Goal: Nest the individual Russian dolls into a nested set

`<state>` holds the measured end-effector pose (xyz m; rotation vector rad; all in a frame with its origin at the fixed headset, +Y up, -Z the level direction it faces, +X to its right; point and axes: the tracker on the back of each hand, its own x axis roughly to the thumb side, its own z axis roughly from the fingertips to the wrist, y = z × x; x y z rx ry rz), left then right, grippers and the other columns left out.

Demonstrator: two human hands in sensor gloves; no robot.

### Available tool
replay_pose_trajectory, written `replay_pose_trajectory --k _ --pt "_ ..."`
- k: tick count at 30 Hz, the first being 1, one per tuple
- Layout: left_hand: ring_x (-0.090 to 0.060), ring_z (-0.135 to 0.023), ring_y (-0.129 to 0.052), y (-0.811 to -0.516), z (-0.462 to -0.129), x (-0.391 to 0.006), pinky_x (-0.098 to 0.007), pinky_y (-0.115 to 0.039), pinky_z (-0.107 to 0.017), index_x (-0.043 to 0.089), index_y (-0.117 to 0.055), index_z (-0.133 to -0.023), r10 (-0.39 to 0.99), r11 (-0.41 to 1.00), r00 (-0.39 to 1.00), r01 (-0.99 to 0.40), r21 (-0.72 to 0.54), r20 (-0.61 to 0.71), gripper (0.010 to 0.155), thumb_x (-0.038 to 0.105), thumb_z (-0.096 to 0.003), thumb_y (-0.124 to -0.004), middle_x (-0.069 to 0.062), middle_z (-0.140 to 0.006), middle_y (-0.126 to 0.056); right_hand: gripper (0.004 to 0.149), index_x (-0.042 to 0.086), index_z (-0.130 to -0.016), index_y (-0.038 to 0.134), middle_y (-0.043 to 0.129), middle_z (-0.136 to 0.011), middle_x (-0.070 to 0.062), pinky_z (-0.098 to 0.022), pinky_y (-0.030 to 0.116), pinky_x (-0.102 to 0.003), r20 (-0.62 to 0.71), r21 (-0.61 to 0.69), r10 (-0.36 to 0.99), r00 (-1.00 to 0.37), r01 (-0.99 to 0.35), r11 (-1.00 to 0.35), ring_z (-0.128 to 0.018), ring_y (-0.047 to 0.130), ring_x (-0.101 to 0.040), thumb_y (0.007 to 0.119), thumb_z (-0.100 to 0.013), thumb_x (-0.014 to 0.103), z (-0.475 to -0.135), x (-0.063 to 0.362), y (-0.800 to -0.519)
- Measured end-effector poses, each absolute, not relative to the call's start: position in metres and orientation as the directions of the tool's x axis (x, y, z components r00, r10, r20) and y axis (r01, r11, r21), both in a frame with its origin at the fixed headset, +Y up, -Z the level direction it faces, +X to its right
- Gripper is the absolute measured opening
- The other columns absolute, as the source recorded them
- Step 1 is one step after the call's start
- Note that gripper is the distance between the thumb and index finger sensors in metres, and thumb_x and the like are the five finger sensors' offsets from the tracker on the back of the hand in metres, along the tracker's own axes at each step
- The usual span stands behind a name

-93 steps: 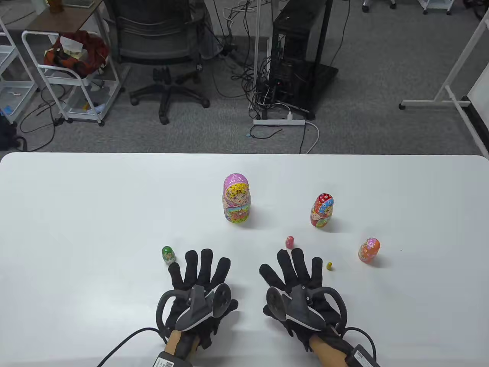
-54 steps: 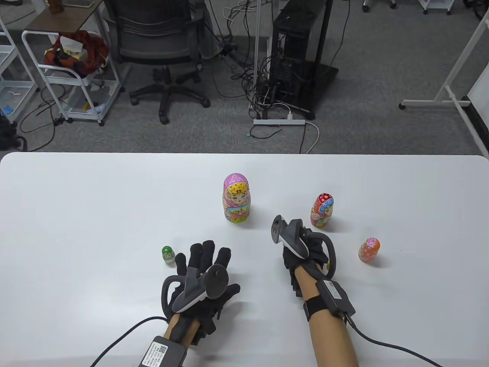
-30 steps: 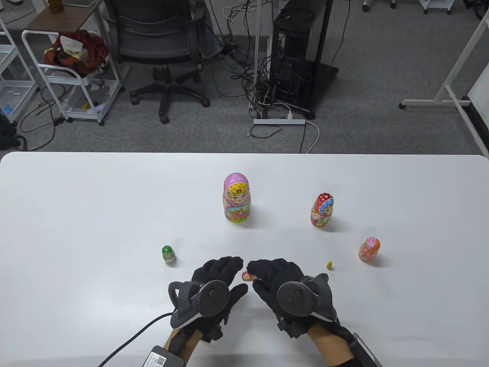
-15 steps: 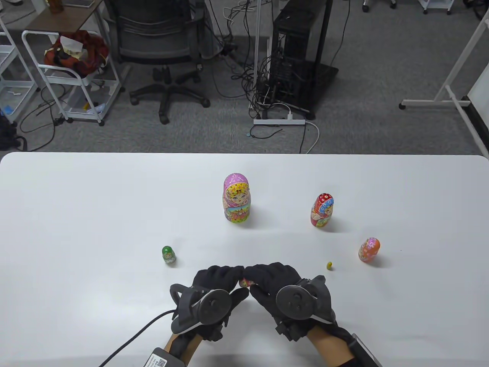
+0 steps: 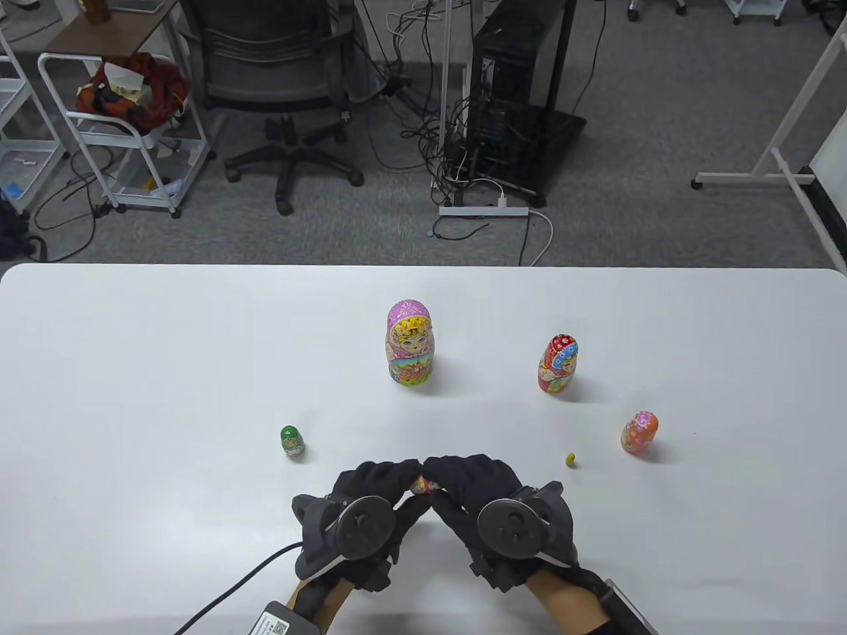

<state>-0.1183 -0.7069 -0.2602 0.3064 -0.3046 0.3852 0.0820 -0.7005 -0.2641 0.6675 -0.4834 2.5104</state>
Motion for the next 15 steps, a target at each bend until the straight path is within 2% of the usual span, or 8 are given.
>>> replay_pose_trajectory --k 2,4,6,8,10,15 --pt "-0.013 -0.059 -0.102 -0.708 -0.261 -0.121 -0.039 -0.087 -0.052 0.025 -0.085 -0.084 0.306 0.883 0.891 -0.397 0.251 0.334 0.060 0.059 -0.0344 -0.088 0.003 -0.071 -0.101 0.049 0.031 -0.091 0.063 0.082 -0.089 0.002 -0.059 0.074 -0.045 0.467 -0.186 0.352 -0.811 -0.479 -0.858 -0.072 0.086 -0.021 0.080 -0.046 0.041 -0.270 0.086 -0.700" --pt "-0.012 -0.059 -0.101 -0.711 -0.264 -0.124 -0.038 -0.087 -0.052 0.026 -0.084 -0.085 0.281 0.898 0.903 -0.367 0.243 0.327 0.060 0.058 -0.0338 -0.089 0.004 -0.072 -0.100 0.048 0.031 -0.091 0.064 0.081 -0.089 0.000 -0.058 0.074 -0.046 0.382 -0.155 0.269 -0.884 -0.348 -0.925 -0.071 0.086 -0.023 0.080 -0.046 0.041 -0.278 0.090 -0.710" --pt "-0.012 -0.058 -0.101 -0.715 -0.266 -0.125 -0.038 -0.087 -0.051 0.026 -0.084 -0.084 0.293 0.903 0.905 -0.368 0.222 0.309 0.061 0.058 -0.0331 -0.090 0.003 -0.071 -0.100 0.047 0.029 -0.090 0.067 0.082 -0.088 -0.004 -0.057 0.073 -0.049 0.301 -0.027 0.137 -0.944 -0.152 -0.988 -0.070 0.086 -0.026 0.082 -0.046 0.039 -0.287 0.089 -0.728" --pt "-0.012 -0.058 -0.101 -0.718 -0.268 -0.125 -0.038 -0.086 -0.051 0.026 -0.084 -0.085 0.286 0.909 0.908 -0.358 0.214 0.305 0.061 0.057 -0.0333 -0.090 0.003 -0.071 -0.100 0.047 0.030 -0.092 0.067 0.080 -0.090 -0.003 -0.060 0.072 -0.050 0.305 0.065 -0.048 -0.951 0.071 -0.995 -0.072 0.085 -0.026 0.082 -0.048 0.039 -0.292 0.087 -0.747" --pt "-0.012 -0.058 -0.101 -0.720 -0.268 -0.124 -0.038 -0.086 -0.051 0.026 -0.084 -0.085 0.271 0.918 0.913 -0.341 0.204 0.307 0.061 0.057 -0.0334 -0.089 0.003 -0.071 -0.100 0.047 0.030 -0.092 0.068 0.079 -0.091 -0.003 -0.061 0.072 -0.050 0.308 0.113 -0.131 -0.942 0.173 -0.978 -0.073 0.084 -0.026 0.082 -0.048 0.039 -0.294 0.085 -0.763" --pt "-0.012 -0.059 -0.101 -0.721 -0.269 -0.123 -0.038 -0.086 -0.052 0.026 -0.084 -0.084 0.269 0.922 0.909 -0.338 0.187 0.318 0.060 0.058 -0.0331 -0.089 0.003 -0.071 -0.100 0.047 0.032 -0.092 0.065 0.075 -0.094 -0.005 -0.062 0.070 -0.050 0.297 0.192 -0.091 -0.951 0.152 -0.970 -0.075 0.083 -0.027 0.082 -0.048 0.039 -0.298 0.084 -0.772"
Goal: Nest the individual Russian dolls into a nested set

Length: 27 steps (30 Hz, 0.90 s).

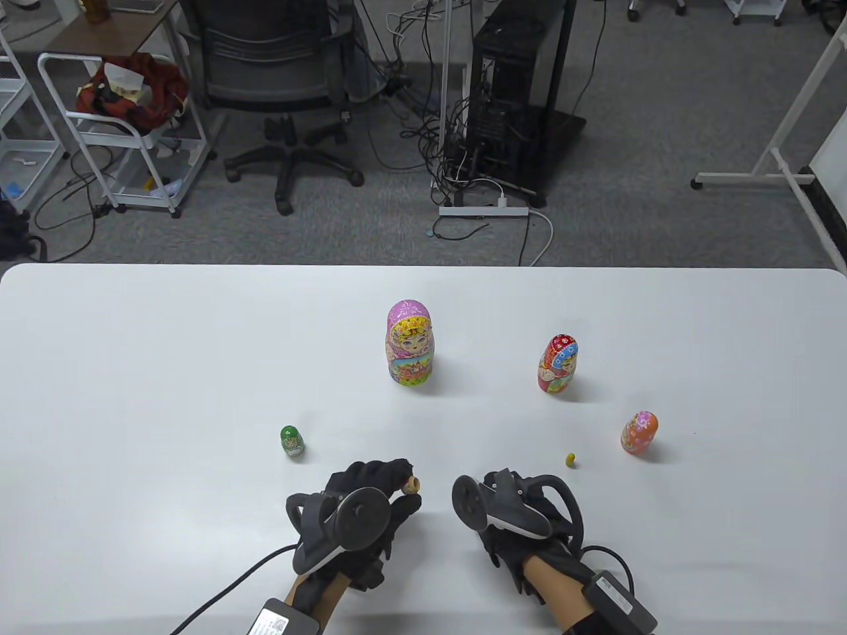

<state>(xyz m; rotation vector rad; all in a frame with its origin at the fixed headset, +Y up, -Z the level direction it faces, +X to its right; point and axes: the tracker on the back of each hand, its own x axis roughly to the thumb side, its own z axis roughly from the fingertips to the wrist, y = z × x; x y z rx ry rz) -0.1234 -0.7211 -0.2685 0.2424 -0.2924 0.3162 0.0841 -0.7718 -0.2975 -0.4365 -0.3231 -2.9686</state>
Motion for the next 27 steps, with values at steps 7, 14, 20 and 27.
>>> replay_pose_trajectory --k 7,14,20,27 --pt "-0.013 -0.059 -0.101 -0.721 -0.269 -0.123 -0.039 -0.086 -0.052 0.026 -0.084 -0.084 0.267 0.924 0.909 -0.335 0.182 0.319 0.060 0.058 -0.0331 -0.089 0.003 -0.071 -0.100 0.071 0.036 -0.105 0.034 0.052 -0.109 -0.010 -0.066 0.064 -0.053 0.215 0.128 0.113 -0.970 -0.087 -0.988 -0.089 0.069 -0.032 0.071 -0.048 0.058 -0.306 0.115 -0.736" --pt "-0.013 -0.060 -0.100 -0.724 -0.270 -0.119 -0.039 -0.086 -0.053 0.026 -0.083 -0.084 0.244 0.938 0.915 -0.307 0.163 0.321 0.060 0.058 -0.0335 -0.088 0.003 -0.072 -0.099 0.045 0.035 -0.092 0.070 0.075 -0.096 -0.004 -0.060 0.070 -0.050 -0.255 -0.150 0.384 -0.888 -0.356 -0.922 -0.076 0.083 -0.028 0.075 -0.049 0.047 -0.327 0.210 -0.725" --pt "-0.013 -0.060 -0.100 -0.725 -0.270 -0.118 -0.039 -0.085 -0.053 0.026 -0.083 -0.084 0.236 0.943 0.916 -0.296 0.151 0.325 0.061 0.059 -0.0337 -0.088 0.003 -0.072 -0.099 0.044 0.038 -0.090 0.072 0.081 -0.092 0.003 -0.061 0.069 -0.049 -0.402 0.000 0.224 -0.888 -0.245 -0.970 -0.073 0.086 -0.024 0.078 -0.047 0.049 -0.335 0.229 -0.763" --pt "-0.013 -0.060 -0.100 -0.725 -0.269 -0.117 -0.039 -0.085 -0.053 0.026 -0.083 -0.085 0.229 0.947 0.915 -0.288 0.140 0.332 0.061 0.059 -0.0337 -0.087 0.003 -0.073 -0.099 0.049 0.040 -0.095 0.062 0.065 -0.107 0.000 -0.065 0.065 -0.051 -0.304 0.067 0.163 -0.939 -0.192 -0.979 -0.084 0.080 -0.026 0.079 -0.049 0.041 -0.338 0.213 -0.763"
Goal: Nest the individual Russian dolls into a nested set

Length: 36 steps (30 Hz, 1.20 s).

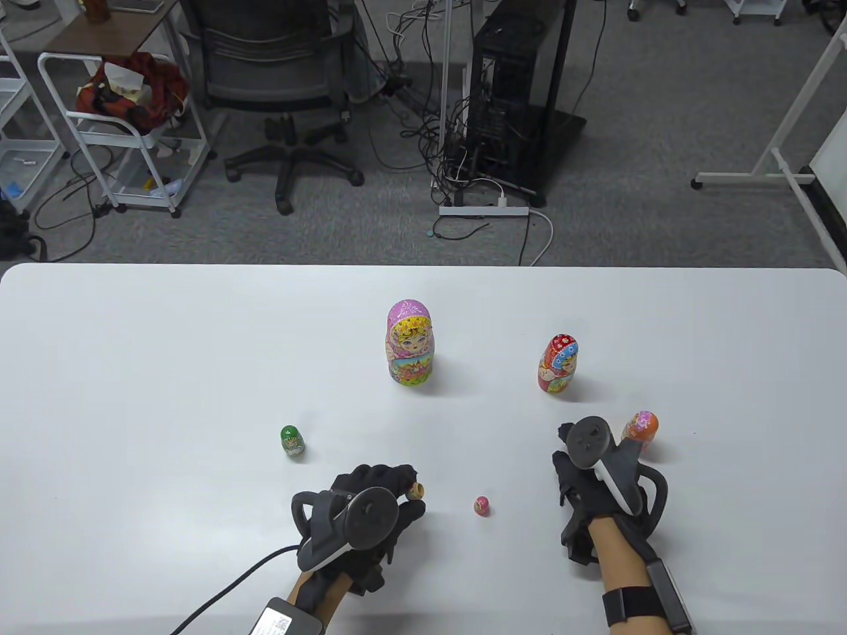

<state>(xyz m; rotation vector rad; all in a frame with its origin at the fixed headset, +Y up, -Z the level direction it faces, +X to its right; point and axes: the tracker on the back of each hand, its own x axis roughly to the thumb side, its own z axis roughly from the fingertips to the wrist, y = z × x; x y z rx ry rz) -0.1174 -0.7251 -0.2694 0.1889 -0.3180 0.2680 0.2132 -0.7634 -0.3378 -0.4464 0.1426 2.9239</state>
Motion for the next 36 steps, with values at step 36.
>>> replay_pose_trajectory --k 36 --pt "-0.012 -0.061 -0.100 -0.715 -0.258 -0.109 -0.039 -0.085 -0.054 0.027 -0.082 -0.084 0.306 0.912 0.890 -0.376 0.166 0.338 0.061 0.060 -0.0334 -0.087 0.004 -0.073 -0.098 0.040 0.026 -0.080 0.078 0.092 -0.076 0.000 -0.049 0.082 -0.041 0.334 -0.003 0.638 -0.694 -0.678 -0.736 -0.052 0.098 -0.015 0.082 -0.044 0.043 -0.276 0.094 -0.700"
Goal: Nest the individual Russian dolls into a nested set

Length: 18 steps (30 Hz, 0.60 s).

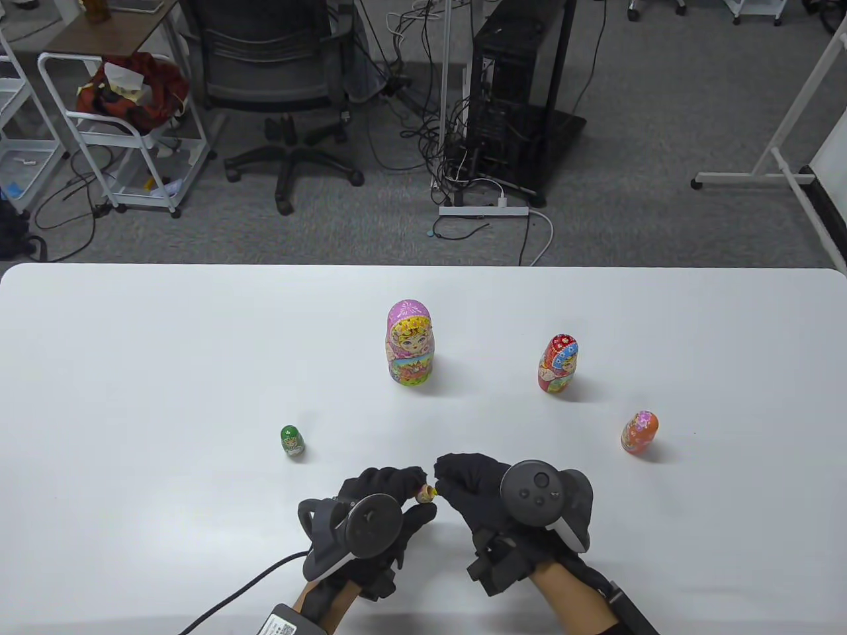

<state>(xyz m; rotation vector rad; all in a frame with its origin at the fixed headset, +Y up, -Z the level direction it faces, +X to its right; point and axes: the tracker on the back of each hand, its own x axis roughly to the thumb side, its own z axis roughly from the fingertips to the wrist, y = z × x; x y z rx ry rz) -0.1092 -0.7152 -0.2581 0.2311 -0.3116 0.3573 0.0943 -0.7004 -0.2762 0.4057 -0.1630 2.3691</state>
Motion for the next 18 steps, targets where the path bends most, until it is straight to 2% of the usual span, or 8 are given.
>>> replay_pose_trajectory --k 8,11,14,16,18 --pt "-0.011 -0.061 -0.099 -0.714 -0.256 -0.107 -0.038 -0.085 -0.054 0.027 -0.081 -0.085 0.319 0.903 0.876 -0.397 0.164 0.362 0.061 0.060 -0.0333 -0.088 0.005 -0.073 -0.098 0.041 0.026 -0.077 0.080 0.095 -0.070 0.001 -0.046 0.084 -0.040 0.316 -0.009 0.625 -0.714 -0.661 -0.751 -0.047 0.101 -0.014 0.081 -0.042 0.047 -0.275 0.088 -0.706" --pt "-0.011 -0.061 -0.099 -0.714 -0.256 -0.107 -0.038 -0.085 -0.054 0.027 -0.081 -0.085 0.310 0.905 0.877 -0.391 0.169 0.368 0.061 0.060 -0.0332 -0.087 0.005 -0.073 -0.098 0.043 0.026 -0.077 0.081 0.096 -0.069 0.000 -0.046 0.084 -0.041 0.309 0.007 0.644 -0.699 -0.676 -0.737 -0.047 0.101 -0.015 0.076 -0.043 0.051 -0.276 0.090 -0.706" --pt "-0.011 -0.061 -0.099 -0.713 -0.256 -0.108 -0.039 -0.085 -0.054 0.027 -0.081 -0.085 0.306 0.907 0.880 -0.386 0.171 0.363 0.061 0.060 -0.0333 -0.087 0.005 -0.073 -0.098 0.043 0.026 -0.080 0.079 0.093 -0.074 -0.002 -0.048 0.081 -0.043 0.288 -0.029 0.639 -0.713 -0.674 -0.738 -0.051 0.099 -0.018 0.070 -0.046 0.050 -0.278 0.098 -0.704" --pt "-0.012 -0.061 -0.099 -0.715 -0.257 -0.109 -0.039 -0.085 -0.054 0.027 -0.081 -0.085 0.296 0.911 0.885 -0.375 0.172 0.361 0.061 0.060 -0.0334 -0.087 0.005 -0.073 -0.098 0.044 0.025 -0.083 0.078 0.091 -0.079 -0.004 -0.050 0.079 -0.045 0.263 -0.040 0.599 -0.756 -0.629 -0.777 -0.056 0.097 -0.022 0.069 -0.047 0.049 -0.282 0.103 -0.707" --pt "-0.012 -0.061 -0.099 -0.716 -0.258 -0.109 -0.039 -0.085 -0.054 0.027 -0.081 -0.085 0.278 0.918 0.892 -0.356 0.175 0.355 0.061 0.059 -0.0334 -0.088 0.004 -0.073 -0.098 0.045 0.025 -0.087 0.076 0.086 -0.086 -0.006 -0.053 0.076 -0.048 0.207 0.005 0.468 -0.859 -0.478 -0.878 -0.063 0.095 -0.025 0.071 -0.048 0.047 -0.289 0.107 -0.718"
